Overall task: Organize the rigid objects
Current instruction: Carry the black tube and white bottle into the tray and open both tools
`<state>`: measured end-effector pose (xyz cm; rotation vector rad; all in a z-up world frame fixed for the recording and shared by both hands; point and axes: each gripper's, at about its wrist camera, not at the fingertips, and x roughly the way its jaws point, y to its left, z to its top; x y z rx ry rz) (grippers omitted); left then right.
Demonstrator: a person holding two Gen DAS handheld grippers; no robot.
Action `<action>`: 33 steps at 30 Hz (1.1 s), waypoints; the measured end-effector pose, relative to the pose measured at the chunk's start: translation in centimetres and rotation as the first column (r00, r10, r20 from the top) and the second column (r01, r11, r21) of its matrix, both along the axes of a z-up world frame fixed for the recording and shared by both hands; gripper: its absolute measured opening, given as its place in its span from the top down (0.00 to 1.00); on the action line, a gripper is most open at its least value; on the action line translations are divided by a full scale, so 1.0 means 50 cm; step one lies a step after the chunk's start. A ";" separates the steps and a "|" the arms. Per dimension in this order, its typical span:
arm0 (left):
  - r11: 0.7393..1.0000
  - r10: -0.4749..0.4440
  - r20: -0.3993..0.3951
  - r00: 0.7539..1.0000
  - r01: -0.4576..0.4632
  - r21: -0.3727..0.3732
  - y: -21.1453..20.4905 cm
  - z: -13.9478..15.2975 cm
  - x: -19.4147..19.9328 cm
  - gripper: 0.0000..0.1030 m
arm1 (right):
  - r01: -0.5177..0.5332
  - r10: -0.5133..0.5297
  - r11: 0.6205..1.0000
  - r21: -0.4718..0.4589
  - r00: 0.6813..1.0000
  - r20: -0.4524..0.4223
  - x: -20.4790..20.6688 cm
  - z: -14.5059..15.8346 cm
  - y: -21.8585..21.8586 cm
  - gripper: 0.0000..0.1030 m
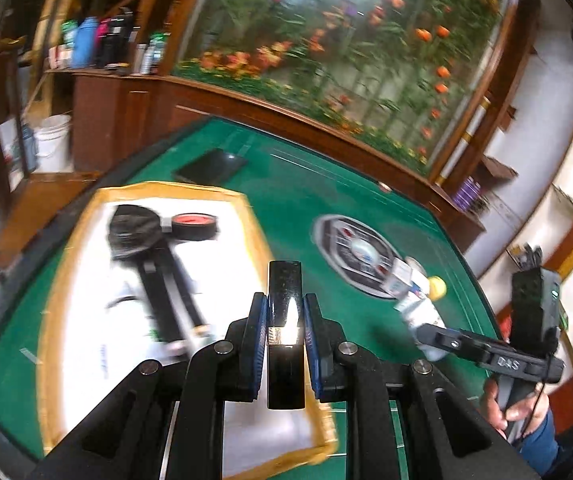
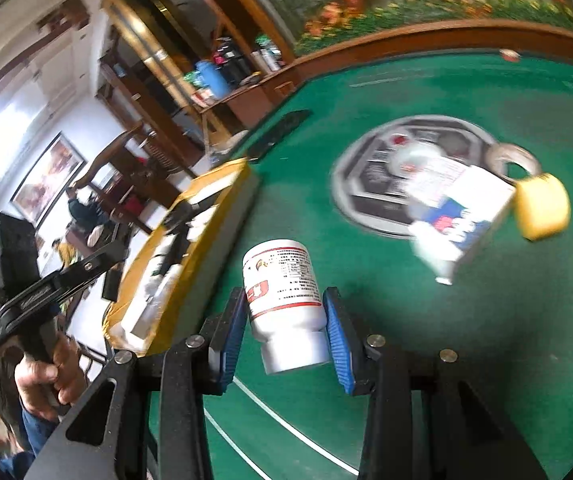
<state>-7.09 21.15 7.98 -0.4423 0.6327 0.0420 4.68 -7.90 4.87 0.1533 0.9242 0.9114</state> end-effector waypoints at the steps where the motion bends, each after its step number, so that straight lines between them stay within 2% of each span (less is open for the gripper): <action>1: 1.000 0.012 -0.002 1.000 -0.012 -0.004 0.012 -0.003 -0.008 0.83 | -0.015 0.015 1.000 -0.001 1.000 0.013 -0.008 0.006 0.017 0.63; 9: 0.992 0.128 -0.051 0.990 -0.128 0.004 0.094 -0.049 -0.042 0.83 | -0.121 0.121 0.993 -0.006 0.992 0.039 -0.056 0.047 0.186 0.63; 15: 0.988 0.153 -0.085 0.985 -0.153 0.001 0.121 -0.082 -0.040 0.83 | -0.124 0.126 0.992 -0.035 0.990 0.061 -0.060 0.046 0.303 0.63; 20: 0.985 0.169 -0.099 0.981 -0.171 -0.010 0.144 -0.098 -0.038 0.83 | -0.113 0.115 0.991 -0.068 0.993 0.028 -0.050 0.015 0.355 0.63; 25: 0.983 0.182 -0.118 0.976 -0.183 0.002 0.151 -0.111 -0.033 0.83 | -0.110 0.115 0.986 -0.122 0.993 0.034 -0.042 -0.005 0.389 0.63; 33: 0.982 0.189 -0.128 0.974 -0.184 0.046 0.143 -0.114 -0.032 0.83 | -0.108 0.132 0.976 -0.189 0.984 0.120 -0.064 -0.006 0.408 0.63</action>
